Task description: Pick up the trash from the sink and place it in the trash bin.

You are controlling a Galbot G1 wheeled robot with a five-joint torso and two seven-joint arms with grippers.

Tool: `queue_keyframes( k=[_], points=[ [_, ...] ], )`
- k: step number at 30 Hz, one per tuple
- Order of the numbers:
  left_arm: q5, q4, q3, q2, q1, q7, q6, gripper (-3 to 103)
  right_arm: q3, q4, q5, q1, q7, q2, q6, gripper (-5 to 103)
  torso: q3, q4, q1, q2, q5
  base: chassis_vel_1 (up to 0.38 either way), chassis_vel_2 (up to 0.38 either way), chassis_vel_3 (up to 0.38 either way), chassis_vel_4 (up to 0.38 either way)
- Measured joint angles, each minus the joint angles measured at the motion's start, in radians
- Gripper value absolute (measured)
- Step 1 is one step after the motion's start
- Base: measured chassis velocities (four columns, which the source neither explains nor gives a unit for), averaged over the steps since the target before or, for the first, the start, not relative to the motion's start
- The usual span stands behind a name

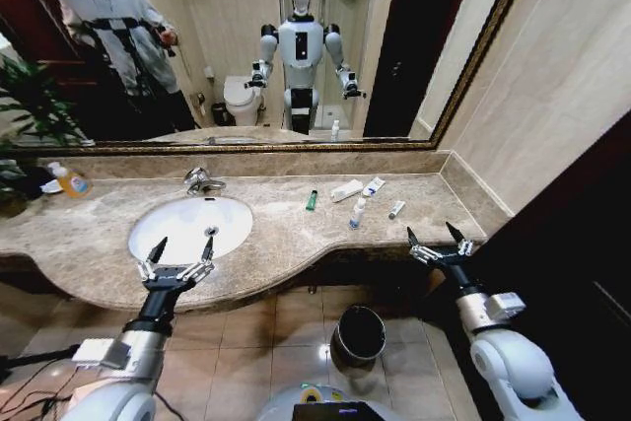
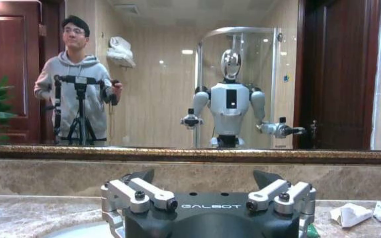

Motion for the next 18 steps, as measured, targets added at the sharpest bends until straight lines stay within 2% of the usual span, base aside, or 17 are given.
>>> queue_keyframes(
  k=[5,11,18],
  points=[
    [0.0,0.0,0.0,0.0,0.0,0.0,0.0,100,0.01,0.015,-0.009,-0.003,0.0,0.01,0.007,100,0.0,0.0,0.0,0.0,0.0,0.0,0.0,0.0,0.0],
    [0.0,0.0,0.0,0.0,0.0,0.0,0.0,100,0.039,0.035,0.056,-0.043,0.002,-0.015,0.007,100,0.0,-0.0001,0.0,0.0,0.0,0.0,0.0,0.0,0.0],
    [0.0,0.0,0.0,0.0,0.0,0.0,0.0,100,-0.004,0.058,0.021,-0.041,0.0,0.008,-0.003,100,0.0,-0.0001,0.0,0.0,-0.0001,0.0,0.0,0.0,0.0]
  ],
)
